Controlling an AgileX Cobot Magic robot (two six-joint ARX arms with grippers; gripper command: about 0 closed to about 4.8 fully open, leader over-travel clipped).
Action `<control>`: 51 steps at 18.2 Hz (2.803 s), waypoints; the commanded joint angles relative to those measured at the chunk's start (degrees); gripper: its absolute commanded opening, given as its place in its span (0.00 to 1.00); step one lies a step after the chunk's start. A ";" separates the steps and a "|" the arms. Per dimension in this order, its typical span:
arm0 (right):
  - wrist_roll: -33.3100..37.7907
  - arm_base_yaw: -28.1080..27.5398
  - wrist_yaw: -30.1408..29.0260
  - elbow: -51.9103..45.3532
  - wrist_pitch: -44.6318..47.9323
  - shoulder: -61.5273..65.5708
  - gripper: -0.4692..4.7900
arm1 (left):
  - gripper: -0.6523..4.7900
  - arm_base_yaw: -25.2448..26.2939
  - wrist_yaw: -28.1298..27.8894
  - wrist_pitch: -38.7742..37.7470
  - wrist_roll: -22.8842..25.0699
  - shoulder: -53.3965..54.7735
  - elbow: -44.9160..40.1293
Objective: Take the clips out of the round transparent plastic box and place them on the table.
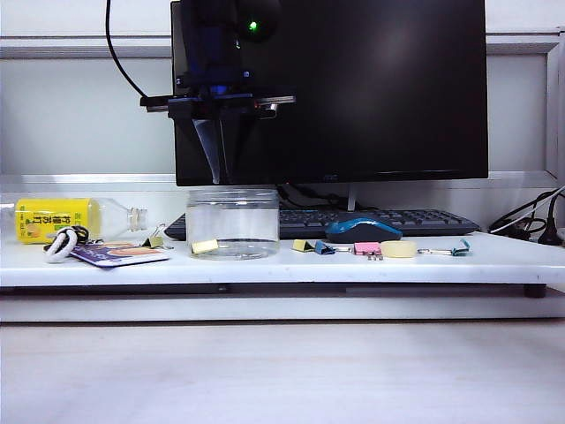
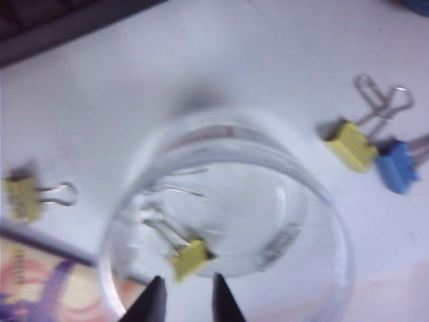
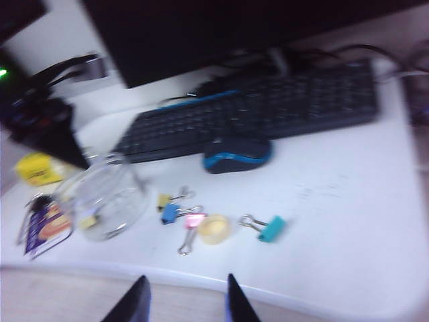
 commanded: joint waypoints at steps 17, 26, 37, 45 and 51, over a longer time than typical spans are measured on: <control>0.52 0.42 -8.61 32.02 -6.82 43.56 0.48 | 0.31 -1.51 3.91 -0.66 -17.75 0.33 -1.22; 0.13 0.42 -8.83 32.00 -7.69 43.50 0.49 | 0.30 -1.66 1.57 -0.68 -26.45 0.55 -2.47; -0.28 3.45 -8.68 32.00 -7.23 43.58 0.49 | 0.30 -1.79 -3.93 -0.70 -32.09 0.68 -7.32; -1.07 4.68 -8.59 32.00 -7.21 43.58 0.49 | 0.30 -1.31 -4.74 -0.70 -33.59 1.75 -7.69; -1.40 4.68 -8.59 32.00 -7.19 43.60 0.49 | 0.30 -1.22 -4.33 -0.68 -34.25 3.65 -7.74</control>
